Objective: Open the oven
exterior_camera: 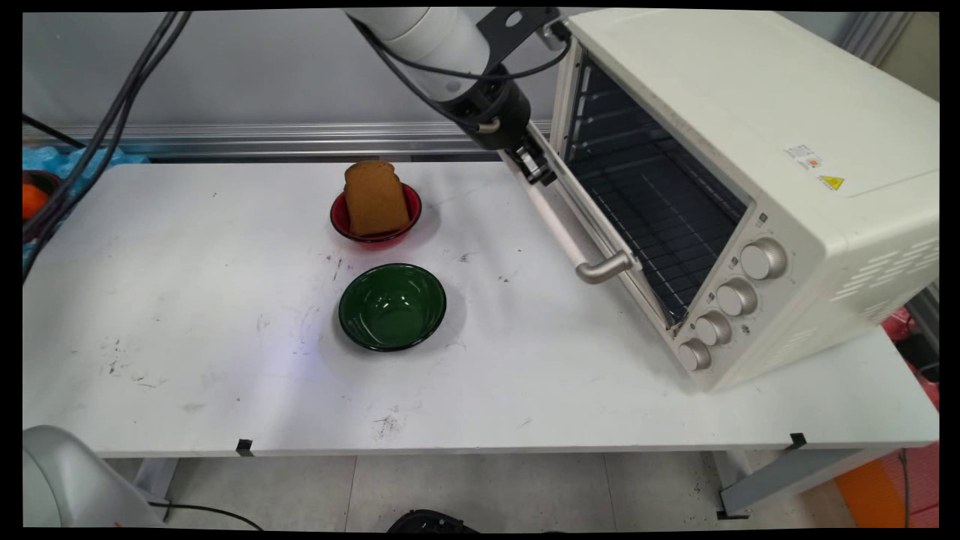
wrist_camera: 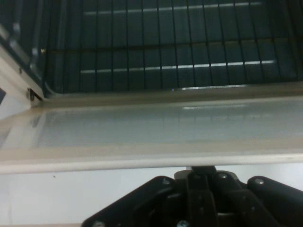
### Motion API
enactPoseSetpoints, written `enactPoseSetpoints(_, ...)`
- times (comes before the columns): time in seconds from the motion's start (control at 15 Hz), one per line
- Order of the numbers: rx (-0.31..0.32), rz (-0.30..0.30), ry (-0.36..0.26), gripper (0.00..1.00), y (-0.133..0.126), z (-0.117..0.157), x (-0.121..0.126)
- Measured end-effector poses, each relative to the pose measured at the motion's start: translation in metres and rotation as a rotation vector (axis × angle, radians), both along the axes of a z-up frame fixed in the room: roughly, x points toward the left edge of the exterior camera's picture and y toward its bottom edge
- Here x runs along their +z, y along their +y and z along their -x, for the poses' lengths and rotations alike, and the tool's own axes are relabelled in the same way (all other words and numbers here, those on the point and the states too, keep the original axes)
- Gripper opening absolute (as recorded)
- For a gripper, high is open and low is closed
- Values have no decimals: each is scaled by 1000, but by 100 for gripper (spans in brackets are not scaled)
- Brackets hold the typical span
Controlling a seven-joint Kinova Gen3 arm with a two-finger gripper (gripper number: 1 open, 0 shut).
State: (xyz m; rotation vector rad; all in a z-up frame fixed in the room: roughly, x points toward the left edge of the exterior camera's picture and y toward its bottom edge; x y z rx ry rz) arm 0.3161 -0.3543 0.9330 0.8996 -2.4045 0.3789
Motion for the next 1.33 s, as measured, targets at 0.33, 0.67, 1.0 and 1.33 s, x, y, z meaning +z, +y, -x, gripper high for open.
enactPoseSetpoints(0.33,3,-8,3,0,7,-11,-15)
enactPoseSetpoints(0.67,15,-23,18,0,16,-23,-30)
enactPoseSetpoints(1.0,19,-35,30,0,23,-37,-45)
enactPoseSetpoints(1.33,8,-42,40,0,30,-49,-61)
